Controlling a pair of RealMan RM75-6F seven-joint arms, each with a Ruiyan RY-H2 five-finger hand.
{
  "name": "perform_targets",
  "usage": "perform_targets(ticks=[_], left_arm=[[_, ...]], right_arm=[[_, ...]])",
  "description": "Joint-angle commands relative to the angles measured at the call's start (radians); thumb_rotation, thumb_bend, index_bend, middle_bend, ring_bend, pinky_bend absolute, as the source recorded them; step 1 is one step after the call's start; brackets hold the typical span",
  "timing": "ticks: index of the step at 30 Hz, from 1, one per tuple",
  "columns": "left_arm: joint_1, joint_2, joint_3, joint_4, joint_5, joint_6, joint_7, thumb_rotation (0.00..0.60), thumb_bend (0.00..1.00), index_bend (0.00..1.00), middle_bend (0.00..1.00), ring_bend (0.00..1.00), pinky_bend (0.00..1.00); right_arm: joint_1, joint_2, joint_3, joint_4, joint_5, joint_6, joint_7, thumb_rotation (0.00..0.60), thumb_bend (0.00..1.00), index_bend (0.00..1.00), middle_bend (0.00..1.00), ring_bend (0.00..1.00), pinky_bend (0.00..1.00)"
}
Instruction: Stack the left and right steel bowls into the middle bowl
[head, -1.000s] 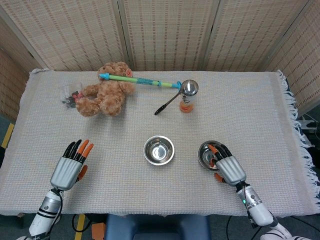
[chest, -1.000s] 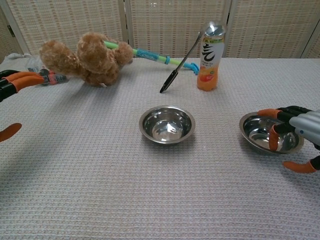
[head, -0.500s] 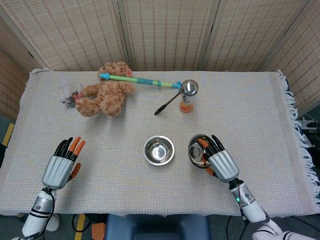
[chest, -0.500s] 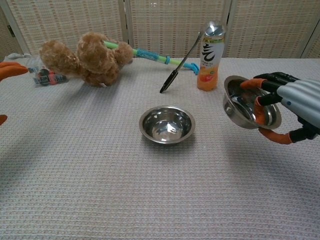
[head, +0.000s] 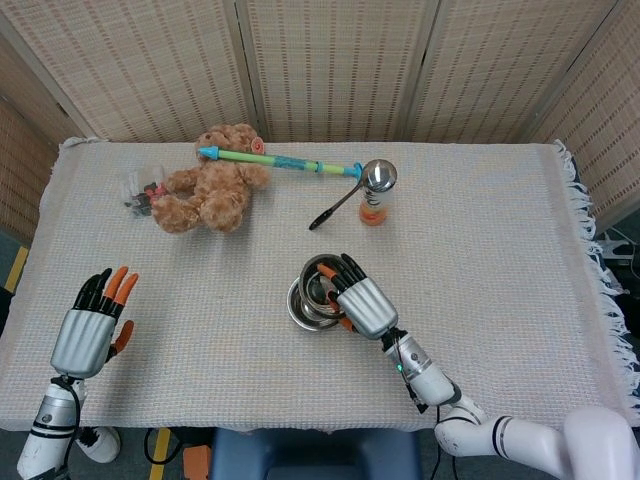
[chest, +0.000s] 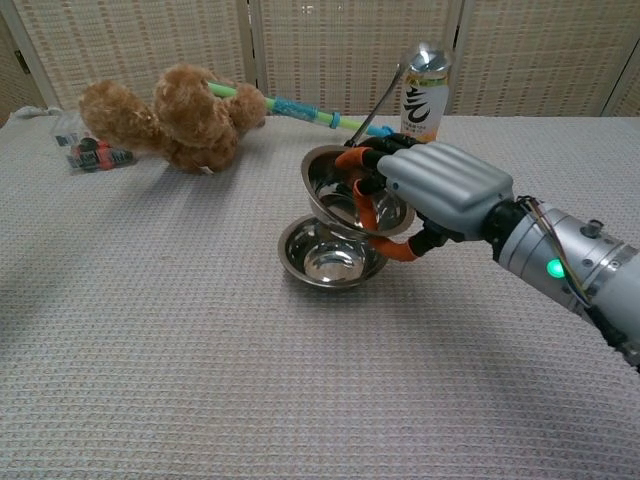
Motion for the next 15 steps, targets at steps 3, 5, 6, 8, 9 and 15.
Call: perform_targets(ticks=[3,5,6,8,9,15], left_arm=[[0.010,0.012,-0.006,-0.008,0.000,0.007,-0.007,0.600,0.43,0.00,0.00,0.00,0.12],[0.011,0.013,-0.006,-0.009,0.002,0.007,-0.007,0.600,0.43,0.00,0.00,0.00,0.12],[0.011,0.013,-0.006,-0.009,0.002,0.007,-0.007,0.600,0.43,0.00,0.00,0.00,0.12],[0.012,0.013,-0.007,-0.010,0.003,0.007,-0.006,0.600,0.43,0.00,0.00,0.00,0.12],[0.013,0.013,-0.006,-0.011,0.005,0.007,-0.005,0.600,0.43,0.00,0.00,0.00,0.12],[0.054,0.033,0.028,-0.045,0.024,0.030,0.014,0.600,0.43,0.00,0.00,0.00,0.12]], right_arm=[[0.001,0.035,-0.017,-0.053,0.044,-0.036,-0.037,0.600,0.27,0.05,0.03,0.00,0.00],[-0.010,0.062,-0.026,-0.091,0.055,-0.036,-0.061,0.600,0.20,0.01,0.01,0.00,0.00],[-0.011,0.068,-0.027,-0.100,0.057,-0.036,-0.065,0.600,0.18,0.00,0.00,0.00,0.00],[-0.019,0.087,-0.032,-0.129,0.063,-0.033,-0.070,0.600,0.13,0.00,0.00,0.00,0.00],[-0.029,0.108,-0.037,-0.158,0.068,-0.026,-0.073,0.600,0.11,0.00,0.00,0.00,0.00],[-0.291,0.379,-0.144,-0.354,0.011,0.330,-0.088,0.600,0.09,0.00,0.00,0.00,0.00]])
